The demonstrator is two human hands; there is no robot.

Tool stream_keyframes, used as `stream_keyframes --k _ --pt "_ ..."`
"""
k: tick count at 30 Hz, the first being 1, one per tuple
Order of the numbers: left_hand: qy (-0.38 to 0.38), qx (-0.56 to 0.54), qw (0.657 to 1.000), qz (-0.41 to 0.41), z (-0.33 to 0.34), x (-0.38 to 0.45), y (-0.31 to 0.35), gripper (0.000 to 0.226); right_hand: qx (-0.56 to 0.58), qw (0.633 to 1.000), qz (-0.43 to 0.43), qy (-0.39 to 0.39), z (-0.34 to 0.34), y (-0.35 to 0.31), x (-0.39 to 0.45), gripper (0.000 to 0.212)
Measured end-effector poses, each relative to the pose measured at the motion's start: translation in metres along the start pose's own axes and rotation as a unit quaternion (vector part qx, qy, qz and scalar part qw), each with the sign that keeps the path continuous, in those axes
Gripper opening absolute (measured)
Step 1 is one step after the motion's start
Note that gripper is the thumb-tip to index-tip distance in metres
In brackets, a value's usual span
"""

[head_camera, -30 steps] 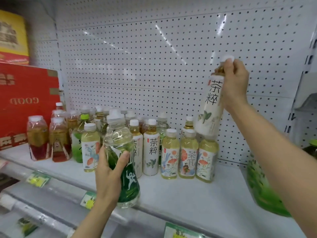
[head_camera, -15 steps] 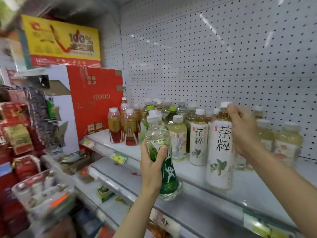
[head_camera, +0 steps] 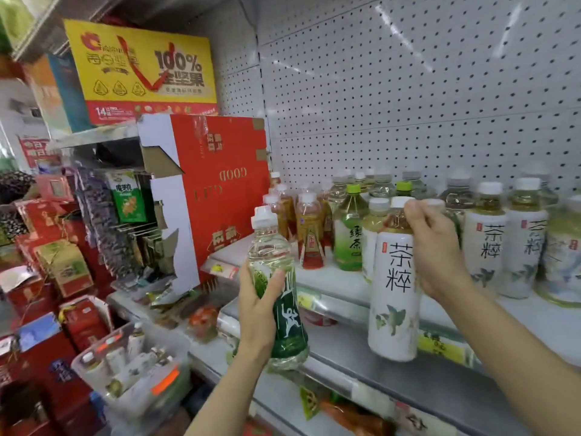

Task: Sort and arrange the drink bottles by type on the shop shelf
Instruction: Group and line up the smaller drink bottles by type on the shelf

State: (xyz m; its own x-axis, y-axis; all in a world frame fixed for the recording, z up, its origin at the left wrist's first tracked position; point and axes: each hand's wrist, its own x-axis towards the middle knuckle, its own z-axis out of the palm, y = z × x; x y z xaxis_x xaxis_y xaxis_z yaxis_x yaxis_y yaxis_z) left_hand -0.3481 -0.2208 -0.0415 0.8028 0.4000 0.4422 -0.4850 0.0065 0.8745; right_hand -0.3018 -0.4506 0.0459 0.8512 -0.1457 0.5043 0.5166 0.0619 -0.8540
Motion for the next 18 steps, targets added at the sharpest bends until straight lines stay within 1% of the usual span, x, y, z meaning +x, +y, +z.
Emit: stream_keyframes --k 3,4,5,7,10,14,18 --pt "0.001 0.014 1.000 -0.004 -0.026 0.035 -0.003 0.082 -0.019 1.000 -0.006 -0.008 0.033 0.009 0.008 0.029" --pt "0.014 0.022 1.000 0.000 -0.035 0.050 -0.007 0.089 -0.021 1.000 -0.006 -0.008 0.042 0.013 0.012 0.028" --pt "0.025 0.030 0.999 0.004 -0.043 0.064 -0.011 0.090 -0.014 1.000 -0.005 -0.009 0.051 0.018 0.016 0.027" --pt "0.041 0.053 0.998 0.019 -0.057 0.094 -0.022 0.086 0.001 1.000 0.001 -0.014 0.067 0.026 0.024 0.030" --pt "0.057 0.062 0.995 0.057 -0.068 0.136 -0.019 0.076 0.004 1.000 0.000 -0.030 0.087 0.036 0.038 0.032" --pt "0.053 0.069 0.996 0.037 -0.081 0.194 -0.028 0.077 0.007 0.999 -0.013 -0.030 0.111 0.043 0.052 0.028" --pt "0.028 0.082 0.996 0.018 -0.085 0.235 -0.037 0.070 0.009 0.999 -0.011 -0.029 0.130 0.051 0.063 0.029"
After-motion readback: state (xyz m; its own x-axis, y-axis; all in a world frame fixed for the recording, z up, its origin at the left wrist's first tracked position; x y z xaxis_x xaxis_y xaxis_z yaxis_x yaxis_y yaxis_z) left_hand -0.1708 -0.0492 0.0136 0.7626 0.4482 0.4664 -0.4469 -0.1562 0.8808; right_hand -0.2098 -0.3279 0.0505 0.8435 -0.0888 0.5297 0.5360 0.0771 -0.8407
